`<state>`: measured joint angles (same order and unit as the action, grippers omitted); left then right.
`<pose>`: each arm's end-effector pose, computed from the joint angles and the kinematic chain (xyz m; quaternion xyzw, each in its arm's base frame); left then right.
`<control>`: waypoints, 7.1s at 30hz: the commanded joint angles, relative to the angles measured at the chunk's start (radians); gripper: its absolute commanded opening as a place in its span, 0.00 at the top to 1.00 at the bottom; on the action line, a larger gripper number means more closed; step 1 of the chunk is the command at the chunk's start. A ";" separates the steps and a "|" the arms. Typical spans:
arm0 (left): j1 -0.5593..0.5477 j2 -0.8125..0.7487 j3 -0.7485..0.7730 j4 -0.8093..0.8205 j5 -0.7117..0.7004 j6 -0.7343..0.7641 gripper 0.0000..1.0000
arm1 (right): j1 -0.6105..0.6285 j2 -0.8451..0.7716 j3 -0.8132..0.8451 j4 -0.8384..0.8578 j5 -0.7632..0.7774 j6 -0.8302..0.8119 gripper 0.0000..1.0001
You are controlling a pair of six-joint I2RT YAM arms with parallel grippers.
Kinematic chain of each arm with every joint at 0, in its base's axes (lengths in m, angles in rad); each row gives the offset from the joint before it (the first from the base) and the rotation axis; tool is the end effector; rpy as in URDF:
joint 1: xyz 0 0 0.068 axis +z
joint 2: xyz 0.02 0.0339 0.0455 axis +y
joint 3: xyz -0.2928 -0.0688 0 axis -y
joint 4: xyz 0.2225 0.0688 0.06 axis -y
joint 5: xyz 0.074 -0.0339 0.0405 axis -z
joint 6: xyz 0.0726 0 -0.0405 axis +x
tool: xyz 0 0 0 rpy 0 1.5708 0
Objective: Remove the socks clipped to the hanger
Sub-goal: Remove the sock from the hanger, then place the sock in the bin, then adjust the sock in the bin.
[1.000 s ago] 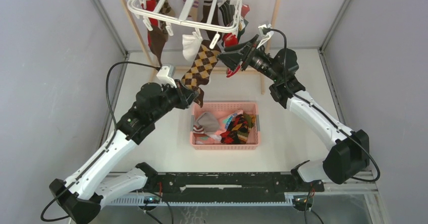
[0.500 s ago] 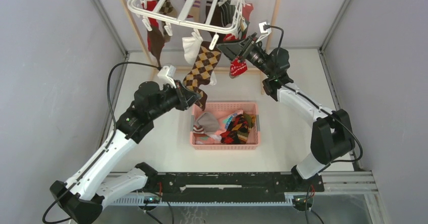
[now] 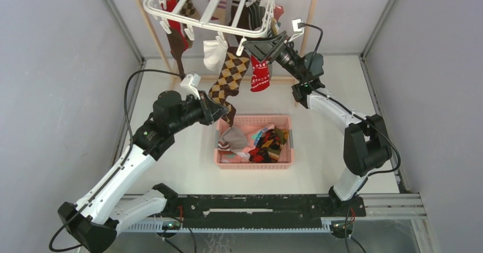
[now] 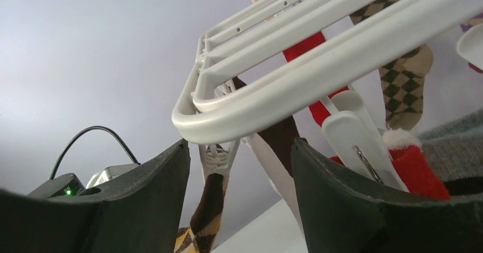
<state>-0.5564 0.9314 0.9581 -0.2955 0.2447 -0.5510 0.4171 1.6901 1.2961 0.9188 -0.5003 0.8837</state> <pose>0.1651 -0.1234 0.3760 0.0761 0.7893 -0.3988 0.4605 0.3539 0.1949 0.4432 -0.0968 0.5204 0.6066 0.5931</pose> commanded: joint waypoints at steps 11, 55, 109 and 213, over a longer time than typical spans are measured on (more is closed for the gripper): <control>0.019 -0.002 0.068 0.033 0.035 -0.007 0.91 | 0.042 -0.001 0.089 0.002 -0.004 -0.017 0.36; 0.026 -0.009 0.058 0.033 0.051 -0.011 0.90 | 0.037 0.004 0.095 0.021 0.006 -0.006 0.90; 0.024 -0.078 0.002 0.079 0.107 -0.094 0.89 | 0.040 -0.161 -0.134 -0.210 0.030 -0.064 0.22; -0.121 -0.037 -0.215 -0.092 -0.342 -0.001 0.00 | 0.310 -0.070 -0.454 -0.846 0.253 -0.427 0.27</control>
<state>-0.6891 0.9459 0.7647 -0.3782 -0.0509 -0.5751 0.7158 1.5661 0.7948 0.0261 -0.2840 0.4656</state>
